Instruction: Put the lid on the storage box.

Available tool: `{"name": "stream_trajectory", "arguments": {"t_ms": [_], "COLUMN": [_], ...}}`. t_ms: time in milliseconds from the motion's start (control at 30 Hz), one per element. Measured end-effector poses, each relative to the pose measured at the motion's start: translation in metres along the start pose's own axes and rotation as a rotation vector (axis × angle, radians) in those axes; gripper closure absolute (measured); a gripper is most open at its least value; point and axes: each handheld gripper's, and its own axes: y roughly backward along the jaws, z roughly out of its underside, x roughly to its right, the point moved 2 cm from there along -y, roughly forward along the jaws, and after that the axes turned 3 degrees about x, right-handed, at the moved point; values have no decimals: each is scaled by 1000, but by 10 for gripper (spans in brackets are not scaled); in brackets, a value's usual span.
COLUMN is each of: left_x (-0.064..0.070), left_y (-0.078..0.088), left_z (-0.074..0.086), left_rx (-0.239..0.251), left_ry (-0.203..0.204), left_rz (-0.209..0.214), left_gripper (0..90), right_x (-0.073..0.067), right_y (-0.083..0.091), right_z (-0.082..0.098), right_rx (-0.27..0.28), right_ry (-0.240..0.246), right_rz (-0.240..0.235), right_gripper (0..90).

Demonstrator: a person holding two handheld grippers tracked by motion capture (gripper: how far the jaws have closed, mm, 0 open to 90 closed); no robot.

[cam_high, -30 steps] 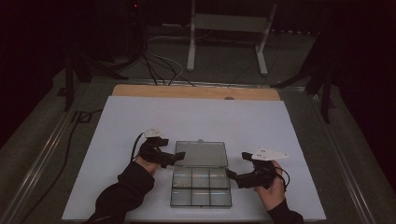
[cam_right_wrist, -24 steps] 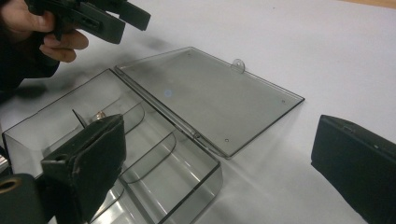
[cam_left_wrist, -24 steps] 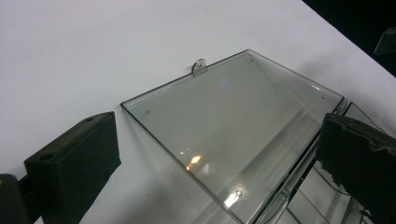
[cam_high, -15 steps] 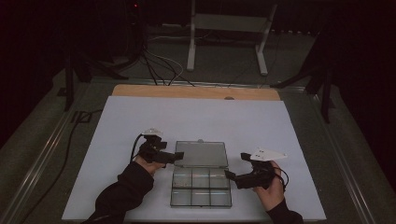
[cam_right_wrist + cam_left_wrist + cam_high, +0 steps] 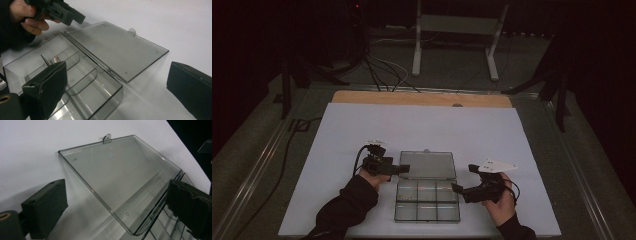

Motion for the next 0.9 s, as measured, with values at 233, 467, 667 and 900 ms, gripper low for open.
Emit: {"name": "stream_trajectory", "arguments": {"t_ms": [233, 467, 667, 900], "left_x": [-1, 0, -3, -7], "left_y": [-3, -4, -4, -5], "left_z": [2, 7, 8, 9], "left_rx": [-29, -73, -80, -90], "left_ry": [45, 57, 68, 79], "left_rz": [34, 27, 43, 71], "left_gripper": [75, 151, 247, 375], "right_x": [0, 0, 0, 0], "right_y": [-1, 0, 0, -1], "right_z": [0, 0, 0, 0], "right_rx": [-5, -4, -6, -6], "right_ry": [2, -1, 2, 1], "right_rz": [0, -2, -3, -2], "right_gripper": [31, 31, 31, 31]}}
